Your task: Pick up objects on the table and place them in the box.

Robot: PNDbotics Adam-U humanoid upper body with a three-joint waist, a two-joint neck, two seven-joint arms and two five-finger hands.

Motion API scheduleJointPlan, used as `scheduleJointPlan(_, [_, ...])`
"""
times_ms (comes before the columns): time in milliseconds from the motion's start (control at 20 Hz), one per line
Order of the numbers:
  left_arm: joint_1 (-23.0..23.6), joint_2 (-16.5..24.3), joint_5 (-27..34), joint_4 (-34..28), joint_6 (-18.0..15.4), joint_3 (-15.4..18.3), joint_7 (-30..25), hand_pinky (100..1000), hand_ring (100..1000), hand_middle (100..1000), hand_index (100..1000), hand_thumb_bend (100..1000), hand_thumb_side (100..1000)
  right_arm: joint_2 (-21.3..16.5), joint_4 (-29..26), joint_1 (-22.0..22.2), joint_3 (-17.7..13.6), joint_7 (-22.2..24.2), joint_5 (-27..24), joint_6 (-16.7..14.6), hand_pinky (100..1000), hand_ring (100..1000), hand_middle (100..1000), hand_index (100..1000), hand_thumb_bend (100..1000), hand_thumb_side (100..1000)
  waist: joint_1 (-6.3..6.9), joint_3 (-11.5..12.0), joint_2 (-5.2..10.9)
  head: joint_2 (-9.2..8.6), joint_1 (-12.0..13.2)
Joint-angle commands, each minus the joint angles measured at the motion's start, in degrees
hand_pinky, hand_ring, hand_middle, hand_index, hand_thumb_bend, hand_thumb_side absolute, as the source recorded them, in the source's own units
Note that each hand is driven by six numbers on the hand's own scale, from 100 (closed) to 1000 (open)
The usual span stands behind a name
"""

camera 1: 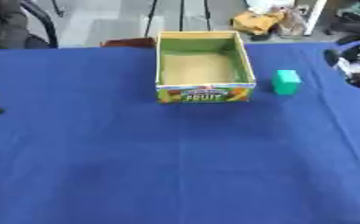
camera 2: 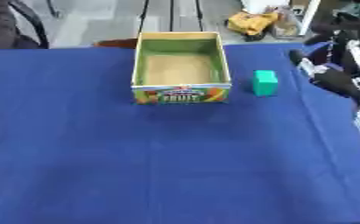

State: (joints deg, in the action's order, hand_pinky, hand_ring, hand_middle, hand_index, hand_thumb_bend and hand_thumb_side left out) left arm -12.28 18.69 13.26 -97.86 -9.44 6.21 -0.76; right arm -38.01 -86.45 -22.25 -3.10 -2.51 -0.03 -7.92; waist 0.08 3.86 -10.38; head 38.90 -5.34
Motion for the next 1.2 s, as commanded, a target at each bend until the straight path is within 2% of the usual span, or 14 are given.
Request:
scheduleJointPlan(50, [-0.88, 1.27, -0.14, -0.74, -0.09, 0.15, 0.19, 672, 774, 706, 816, 550, 713, -2.12, 0.0, -1.23, -0.17, 0.35, 0.23, 0.04, 545, 560, 667, 868, 458, 431, -0.09, 0.0, 1.01, -0.33, 0.09])
scheduleJointPlan(450, [-0.83, 1.43, -0.14, -0.72, -0.06, 0.09, 0.14, 672, 774, 706, 816, 550, 713, -4.86, 1.76, -2.73, 0.84, 2.16, 1.07, 0.48, 550, 569, 679, 873, 494, 367, -0.12, 0.17, 1.13, -0.31, 0.07])
scheduleJointPlan(600, [-0.78, 1.53, -0.15, -0.7, -0.03, 0.0, 0.05, 672, 774, 706, 816, 550, 713, -7.86, 3.85, -4.92, 2.05, 4.34, 2.04, 0.53, 552, 573, 684, 871, 495, 311, -0.21, 0.36, 1.25, -0.27, -0.04])
scheduleJointPlan(650, [-0.75, 1.58, -0.15, -0.67, -0.01, -0.05, 0.01, 671, 774, 705, 816, 550, 713, -9.08, 4.88, -5.96, 2.61, 5.29, 2.55, 0.45, 556, 579, 693, 874, 481, 248, -0.26, 0.45, 1.31, -0.24, -0.1])
scheduleJointPlan(750, [-0.69, 1.67, -0.16, -0.63, 0.02, -0.16, -0.08, 671, 774, 705, 816, 550, 713, -11.27, 7.59, -8.46, 3.82, 7.77, 4.1, 0.23, 568, 604, 719, 883, 485, 159, -0.33, 0.63, 1.42, -0.21, -0.19])
scheduleJointPlan(900, [-0.62, 1.88, -0.17, -0.57, 0.05, -0.3, -0.23, 671, 774, 705, 816, 551, 713, -13.31, 12.86, -12.42, 5.16, 12.28, 7.18, -0.09, 586, 644, 739, 882, 490, 103, -0.46, 0.9, 1.6, -0.15, -0.39])
scheduleJointPlan(1200, [-0.49, 2.39, -0.19, -0.42, 0.14, -0.64, -0.55, 670, 774, 704, 816, 552, 713, -13.49, 23.83, -20.06, 5.81, 18.91, 15.91, -1.25, 636, 723, 777, 891, 398, 100, -0.85, 1.6, 1.75, 0.01, -1.04])
